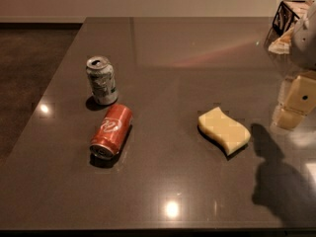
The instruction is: Move 7up can near sponge
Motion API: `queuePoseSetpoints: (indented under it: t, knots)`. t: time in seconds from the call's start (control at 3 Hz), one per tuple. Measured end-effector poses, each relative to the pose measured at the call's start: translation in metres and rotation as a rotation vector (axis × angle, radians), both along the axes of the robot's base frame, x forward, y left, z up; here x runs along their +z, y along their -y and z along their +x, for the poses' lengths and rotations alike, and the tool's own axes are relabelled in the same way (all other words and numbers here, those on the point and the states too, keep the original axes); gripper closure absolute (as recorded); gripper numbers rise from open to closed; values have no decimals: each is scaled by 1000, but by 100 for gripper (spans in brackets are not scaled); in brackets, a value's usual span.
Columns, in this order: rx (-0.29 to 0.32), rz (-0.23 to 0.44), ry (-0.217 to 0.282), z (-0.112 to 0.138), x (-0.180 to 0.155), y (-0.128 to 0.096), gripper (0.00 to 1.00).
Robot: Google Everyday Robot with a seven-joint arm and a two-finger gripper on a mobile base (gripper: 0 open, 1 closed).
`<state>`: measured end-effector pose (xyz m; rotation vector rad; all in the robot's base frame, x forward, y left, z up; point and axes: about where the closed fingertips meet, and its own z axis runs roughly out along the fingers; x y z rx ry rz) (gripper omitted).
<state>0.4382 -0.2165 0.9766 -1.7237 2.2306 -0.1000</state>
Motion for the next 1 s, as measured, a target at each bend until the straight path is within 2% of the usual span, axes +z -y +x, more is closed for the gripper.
queuePoseSetpoints:
  t: [0.33, 0.67, 1.0]
  knots:
    - [0, 0, 0, 0, 0, 0, 0]
    - [20, 18, 19, 23, -5, -29, 0]
    - [40, 61, 41, 56, -18, -73, 0]
